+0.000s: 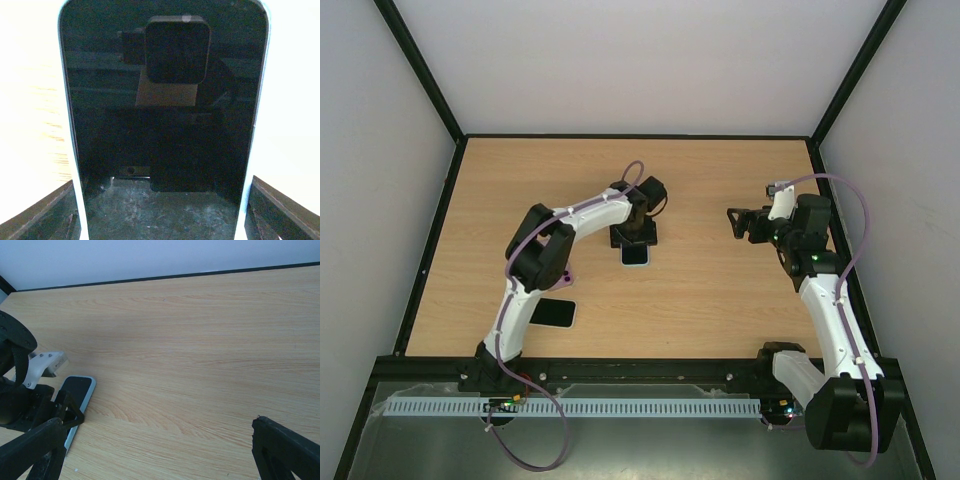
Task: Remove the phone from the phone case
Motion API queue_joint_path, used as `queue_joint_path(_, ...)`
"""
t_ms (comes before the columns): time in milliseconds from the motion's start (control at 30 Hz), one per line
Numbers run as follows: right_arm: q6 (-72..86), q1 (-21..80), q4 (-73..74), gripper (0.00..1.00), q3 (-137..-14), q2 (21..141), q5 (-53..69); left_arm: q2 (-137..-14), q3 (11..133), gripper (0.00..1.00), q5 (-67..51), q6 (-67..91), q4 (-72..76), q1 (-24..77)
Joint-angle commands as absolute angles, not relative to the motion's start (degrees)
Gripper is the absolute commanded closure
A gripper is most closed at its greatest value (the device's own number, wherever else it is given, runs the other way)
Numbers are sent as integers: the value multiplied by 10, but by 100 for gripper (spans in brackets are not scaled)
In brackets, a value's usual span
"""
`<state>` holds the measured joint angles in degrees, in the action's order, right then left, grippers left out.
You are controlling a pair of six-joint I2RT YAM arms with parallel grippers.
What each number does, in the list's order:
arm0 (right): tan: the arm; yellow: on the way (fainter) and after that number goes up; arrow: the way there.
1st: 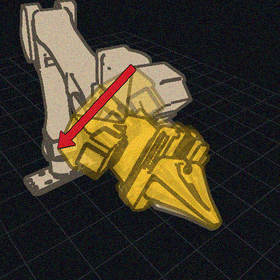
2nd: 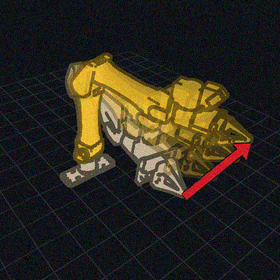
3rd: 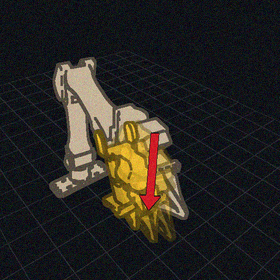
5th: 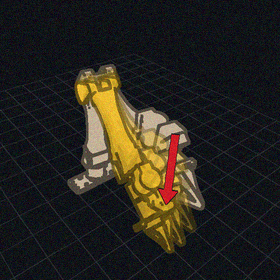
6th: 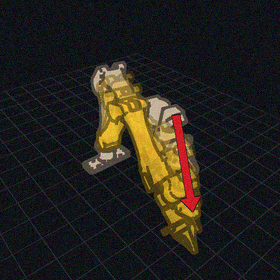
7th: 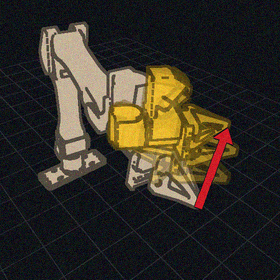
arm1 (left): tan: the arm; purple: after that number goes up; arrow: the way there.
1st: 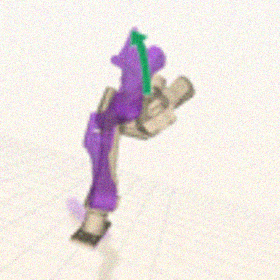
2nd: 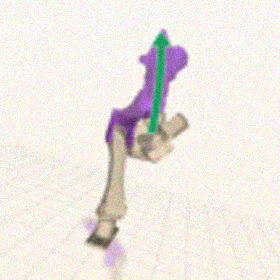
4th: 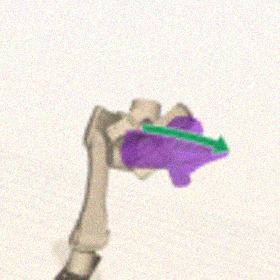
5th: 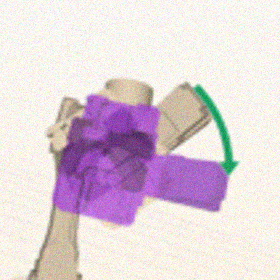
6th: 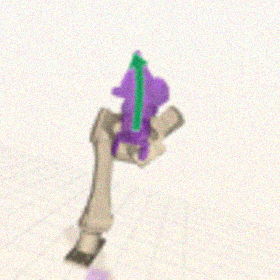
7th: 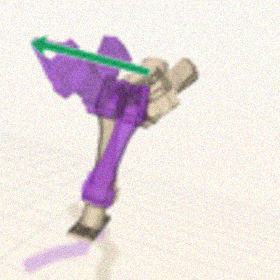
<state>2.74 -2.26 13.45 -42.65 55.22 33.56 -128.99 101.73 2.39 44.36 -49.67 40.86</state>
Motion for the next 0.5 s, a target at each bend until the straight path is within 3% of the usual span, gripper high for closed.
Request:
queue_joint_path(0, 21, -20, 131, 3, -429, 553, 337, -1231, 987, 38, -10, 449, -449, 420)
queue_joint_path(233, 29, -20, 123, 0, -431, 568, 335, -1086, 886, 38, 3, 484, -341, 445)
queue_joint_path(467, 44, -11, 166, 19, -480, 611, 438, -928, 734, 40, 61, 523, -158, 491)
